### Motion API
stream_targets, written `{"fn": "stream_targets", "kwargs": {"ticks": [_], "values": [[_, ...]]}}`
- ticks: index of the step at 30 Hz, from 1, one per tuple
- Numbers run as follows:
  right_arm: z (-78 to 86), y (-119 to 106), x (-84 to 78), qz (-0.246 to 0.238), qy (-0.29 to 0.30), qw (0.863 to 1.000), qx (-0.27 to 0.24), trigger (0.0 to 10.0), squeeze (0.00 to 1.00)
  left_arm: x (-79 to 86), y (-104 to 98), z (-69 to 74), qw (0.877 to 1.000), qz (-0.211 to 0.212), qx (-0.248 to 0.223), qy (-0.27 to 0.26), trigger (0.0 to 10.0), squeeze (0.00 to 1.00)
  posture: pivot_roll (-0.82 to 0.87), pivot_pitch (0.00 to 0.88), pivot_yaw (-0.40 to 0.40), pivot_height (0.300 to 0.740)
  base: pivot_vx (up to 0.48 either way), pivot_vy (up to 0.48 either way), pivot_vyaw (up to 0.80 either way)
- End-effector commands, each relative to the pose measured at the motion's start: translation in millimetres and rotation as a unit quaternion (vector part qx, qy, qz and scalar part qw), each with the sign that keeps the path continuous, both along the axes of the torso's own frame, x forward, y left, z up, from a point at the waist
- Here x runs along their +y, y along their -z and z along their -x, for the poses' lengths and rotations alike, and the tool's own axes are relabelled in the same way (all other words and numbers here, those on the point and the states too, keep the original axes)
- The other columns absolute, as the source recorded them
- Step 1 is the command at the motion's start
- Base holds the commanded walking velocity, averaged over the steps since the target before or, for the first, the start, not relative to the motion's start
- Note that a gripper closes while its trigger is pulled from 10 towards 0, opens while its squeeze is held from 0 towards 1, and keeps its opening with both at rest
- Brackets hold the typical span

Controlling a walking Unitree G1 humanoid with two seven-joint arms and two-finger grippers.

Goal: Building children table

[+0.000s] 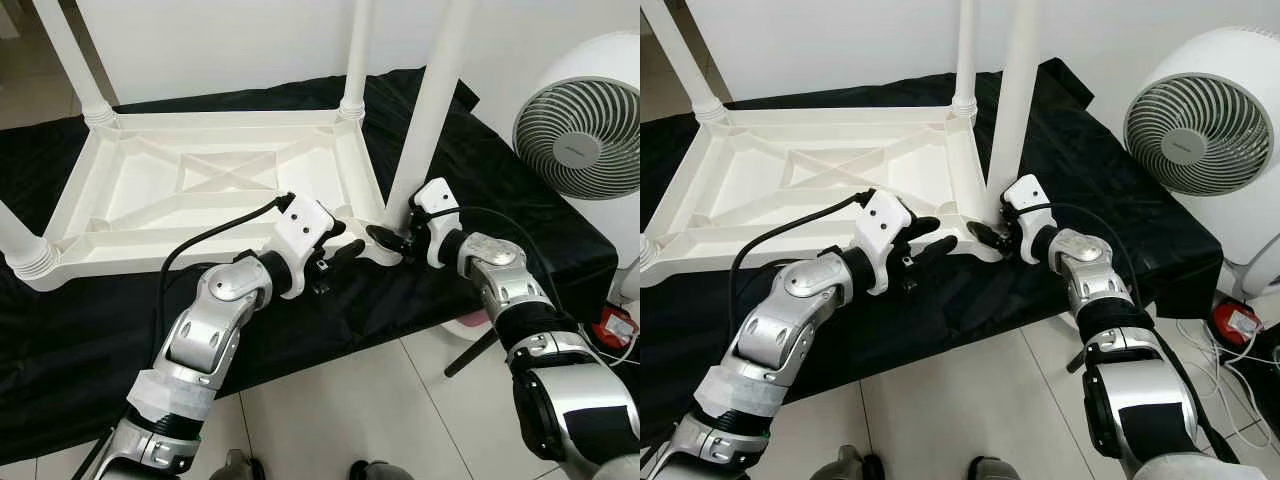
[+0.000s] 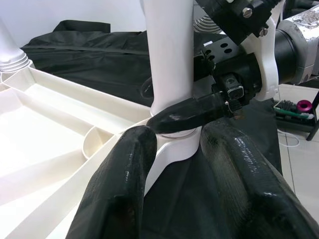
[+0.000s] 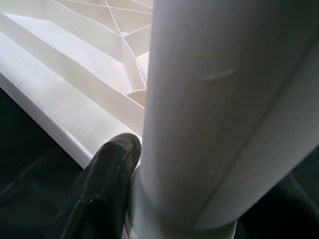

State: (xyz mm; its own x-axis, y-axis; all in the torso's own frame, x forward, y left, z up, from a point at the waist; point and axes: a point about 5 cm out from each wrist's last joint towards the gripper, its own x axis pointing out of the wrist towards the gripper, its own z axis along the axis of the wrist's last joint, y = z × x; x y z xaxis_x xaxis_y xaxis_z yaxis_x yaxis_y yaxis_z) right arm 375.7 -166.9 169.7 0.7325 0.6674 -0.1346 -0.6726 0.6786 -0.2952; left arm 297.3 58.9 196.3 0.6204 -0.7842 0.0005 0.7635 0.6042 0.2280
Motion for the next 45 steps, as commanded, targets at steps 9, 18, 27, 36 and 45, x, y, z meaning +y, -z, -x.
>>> {"fn": "stream_targets", "kwargs": {"ticks": [9, 18, 27, 36, 45], "values": [[2.3, 16, -21.3, -0.062, 0.140, 0.988, 0.002, 0.0, 0.00, 1.0, 4, 1.5, 1.000, 0.000, 0.007, -0.017, 10.0, 0.00, -0.09, 0.108, 0.036, 0.740, 0.000, 0.000, 0.00], [6.7, 23, -5.6, -0.122, 0.267, 0.956, -0.003, 0.0, 0.00, 0.5, 5, 2.4, 1.000, -0.004, 0.012, -0.010, 10.0, 0.00, -0.09, 0.114, 0.048, 0.740, 0.000, 0.000, 0.00], [18.0, 24, 44.1, -0.160, 0.414, 0.896, -0.018, 0.0, 0.00, -2.0, 7, 4.3, 1.000, -0.003, 0.016, -0.006, 10.0, 0.00, -0.09, 0.120, 0.045, 0.740, 0.000, 0.000, 0.00], [19.3, 21, 51.4, -0.168, 0.396, 0.902, -0.021, 0.0, 0.00, -1.9, 7, 4.9, 1.000, -0.002, 0.016, -0.006, 10.0, 0.00, -0.09, 0.118, 0.042, 0.740, 0.000, 0.000, 0.00], [16.5, 10, 32.5, -0.181, 0.325, 0.928, -0.033, 10.0, 1.00, -0.5, 8, 5.2, 1.000, 0.001, 0.018, -0.016, 10.0, 0.00, -0.09, 0.121, 0.027, 0.740, 0.000, 0.000, 0.00]]}}
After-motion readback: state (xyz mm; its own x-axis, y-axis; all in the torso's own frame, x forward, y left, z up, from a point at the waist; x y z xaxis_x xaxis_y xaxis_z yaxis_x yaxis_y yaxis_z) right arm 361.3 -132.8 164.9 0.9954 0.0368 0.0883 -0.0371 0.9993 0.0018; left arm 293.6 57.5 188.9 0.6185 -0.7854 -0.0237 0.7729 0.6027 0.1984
